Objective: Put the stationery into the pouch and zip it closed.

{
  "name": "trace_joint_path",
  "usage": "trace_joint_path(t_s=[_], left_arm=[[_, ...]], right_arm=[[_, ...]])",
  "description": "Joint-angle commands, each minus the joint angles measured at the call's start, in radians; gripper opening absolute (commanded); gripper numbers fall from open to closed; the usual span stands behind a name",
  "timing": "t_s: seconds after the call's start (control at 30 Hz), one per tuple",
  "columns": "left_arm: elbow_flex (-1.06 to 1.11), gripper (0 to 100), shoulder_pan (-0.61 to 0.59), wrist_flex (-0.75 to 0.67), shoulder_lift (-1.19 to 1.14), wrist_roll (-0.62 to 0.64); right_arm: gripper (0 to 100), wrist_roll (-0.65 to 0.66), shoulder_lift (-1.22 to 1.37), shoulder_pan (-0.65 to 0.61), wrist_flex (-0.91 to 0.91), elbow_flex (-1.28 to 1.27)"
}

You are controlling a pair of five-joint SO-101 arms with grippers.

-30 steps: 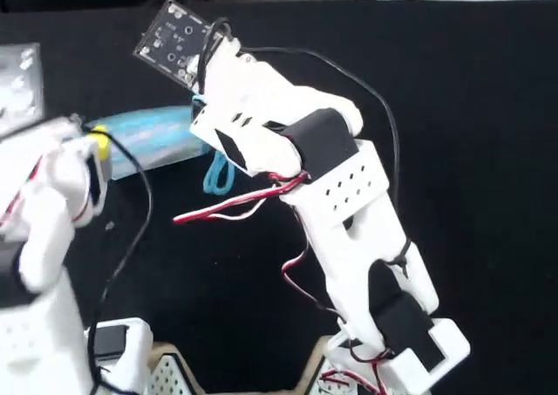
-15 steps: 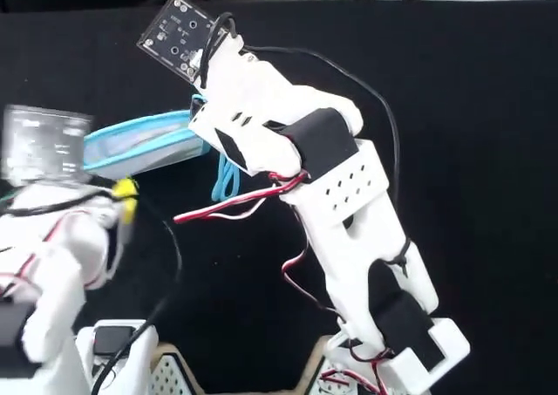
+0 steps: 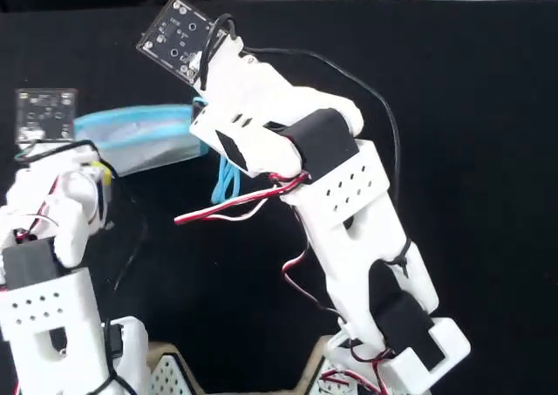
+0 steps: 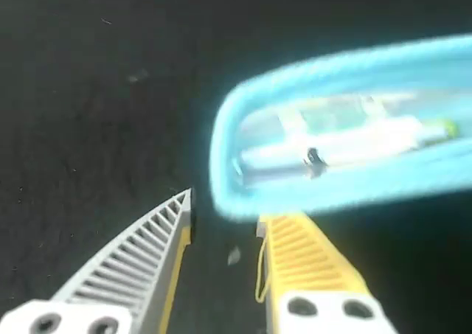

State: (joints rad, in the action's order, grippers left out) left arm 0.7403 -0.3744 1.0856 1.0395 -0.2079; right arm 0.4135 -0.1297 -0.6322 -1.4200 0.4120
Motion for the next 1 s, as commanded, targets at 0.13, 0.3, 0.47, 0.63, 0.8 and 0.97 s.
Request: trace_joint_path(t_s=[0.13, 0.3, 0.47, 0.63, 0.8, 0.97], left_arm=[[0.008, 15, 0.015, -0.196, 0.011, 0.186], [0.008, 15, 0.036, -0.264, 0.012, 0.261], [0.005, 15, 0.036, -0.275, 0.012, 0.302], [0.001, 15, 0.039, -0.265, 0.014, 0.310], [-0.001, 15, 0.039, -0.264, 0.014, 0.394], [-0.001, 15, 0.120, -0.272, 0.014, 0.404]], right_arm=[[1.1, 0.084, -0.012, -0.137, -0.078, 0.061], [1.1, 0.084, -0.012, -0.167, -0.094, 0.059], [1.1, 0.086, -0.013, -0.212, -0.124, 0.068], [1.1, 0.086, -0.085, -0.273, -0.150, 0.059], [1.1, 0.086, -0.157, -0.275, -0.115, 0.002], [1.1, 0.086, -0.188, -0.272, -0.002, -0.122]])
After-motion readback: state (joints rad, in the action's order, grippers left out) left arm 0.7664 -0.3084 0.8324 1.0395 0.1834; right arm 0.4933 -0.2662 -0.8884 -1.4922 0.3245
